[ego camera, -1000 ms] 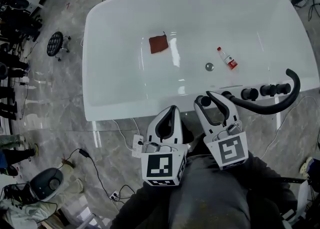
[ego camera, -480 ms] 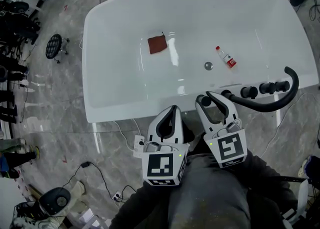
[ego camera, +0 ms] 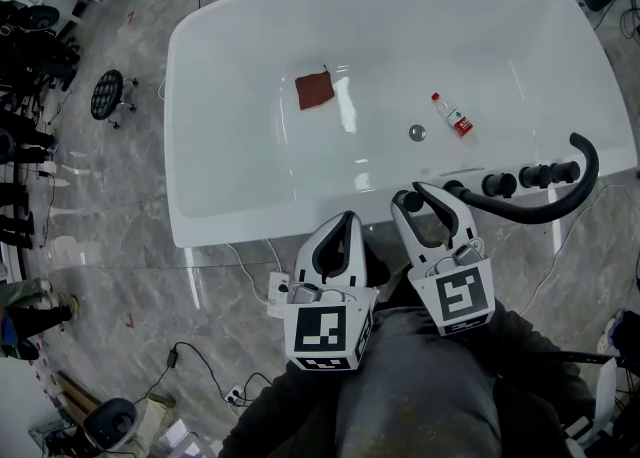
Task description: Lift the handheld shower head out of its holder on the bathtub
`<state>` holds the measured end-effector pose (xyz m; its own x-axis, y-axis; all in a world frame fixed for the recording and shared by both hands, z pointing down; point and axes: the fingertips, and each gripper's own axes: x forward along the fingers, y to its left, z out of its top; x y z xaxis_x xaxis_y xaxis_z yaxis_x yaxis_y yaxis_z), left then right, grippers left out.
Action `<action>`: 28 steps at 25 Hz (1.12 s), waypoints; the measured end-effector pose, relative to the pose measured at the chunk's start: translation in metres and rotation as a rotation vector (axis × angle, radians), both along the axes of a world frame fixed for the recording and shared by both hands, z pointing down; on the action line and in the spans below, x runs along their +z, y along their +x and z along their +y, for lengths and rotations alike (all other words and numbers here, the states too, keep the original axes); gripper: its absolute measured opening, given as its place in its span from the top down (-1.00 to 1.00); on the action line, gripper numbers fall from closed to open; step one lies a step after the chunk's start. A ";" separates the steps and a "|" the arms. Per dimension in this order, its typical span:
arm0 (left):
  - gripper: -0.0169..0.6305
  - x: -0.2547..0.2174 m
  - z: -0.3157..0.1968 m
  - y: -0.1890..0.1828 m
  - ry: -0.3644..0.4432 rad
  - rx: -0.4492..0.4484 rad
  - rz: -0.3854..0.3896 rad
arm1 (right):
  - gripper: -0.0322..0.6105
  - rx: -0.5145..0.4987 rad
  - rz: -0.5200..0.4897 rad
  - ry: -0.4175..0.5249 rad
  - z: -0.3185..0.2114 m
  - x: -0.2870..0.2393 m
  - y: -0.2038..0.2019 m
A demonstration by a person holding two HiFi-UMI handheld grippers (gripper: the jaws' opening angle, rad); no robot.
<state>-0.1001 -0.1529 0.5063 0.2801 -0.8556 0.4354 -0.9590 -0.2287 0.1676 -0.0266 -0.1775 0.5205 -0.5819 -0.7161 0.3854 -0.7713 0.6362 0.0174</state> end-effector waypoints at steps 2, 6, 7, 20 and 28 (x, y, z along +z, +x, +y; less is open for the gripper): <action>0.94 -0.002 -0.001 0.001 -0.001 0.001 0.001 | 0.46 0.005 -0.008 0.012 -0.001 -0.005 0.001; 0.94 -0.001 0.000 0.004 -0.008 0.005 0.000 | 0.46 0.001 -0.017 0.051 -0.003 -0.020 0.000; 0.94 -0.001 0.001 0.004 -0.009 0.005 -0.001 | 0.46 -0.001 -0.015 0.050 -0.003 -0.021 -0.001; 0.94 -0.016 0.004 0.006 0.013 0.009 -0.013 | 0.46 0.005 -0.039 0.075 -0.001 -0.037 -0.001; 0.94 -0.038 0.004 0.009 0.029 0.004 -0.006 | 0.46 0.007 -0.047 0.085 0.000 -0.058 0.001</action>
<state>-0.0907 -0.1493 0.4683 0.2811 -0.8667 0.4120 -0.9590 -0.2374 0.1549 -0.0253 -0.1774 0.4623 -0.5928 -0.7492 0.2952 -0.7769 0.6286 0.0352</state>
